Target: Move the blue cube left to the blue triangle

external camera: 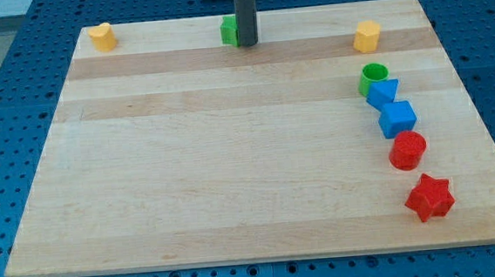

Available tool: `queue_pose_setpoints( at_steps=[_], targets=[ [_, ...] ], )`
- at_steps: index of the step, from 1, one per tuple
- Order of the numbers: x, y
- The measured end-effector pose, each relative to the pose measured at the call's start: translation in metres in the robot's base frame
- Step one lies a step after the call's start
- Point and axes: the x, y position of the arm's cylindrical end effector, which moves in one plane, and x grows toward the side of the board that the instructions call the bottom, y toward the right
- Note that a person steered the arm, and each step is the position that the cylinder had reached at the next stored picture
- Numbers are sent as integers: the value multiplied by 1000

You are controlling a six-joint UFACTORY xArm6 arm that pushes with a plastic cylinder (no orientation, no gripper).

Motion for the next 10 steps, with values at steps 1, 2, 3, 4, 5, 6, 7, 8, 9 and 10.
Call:
queue_pose_setpoints(
  at_steps=[1, 2, 3, 4, 5, 6, 7, 8, 9, 10],
  targets=[
    [6, 21],
    [24, 51],
    [29, 56],
    [31, 64],
    [71, 121],
    [88, 200],
    [129, 276],
    [187, 274],
    [216, 210],
    [214, 117]
  ],
)
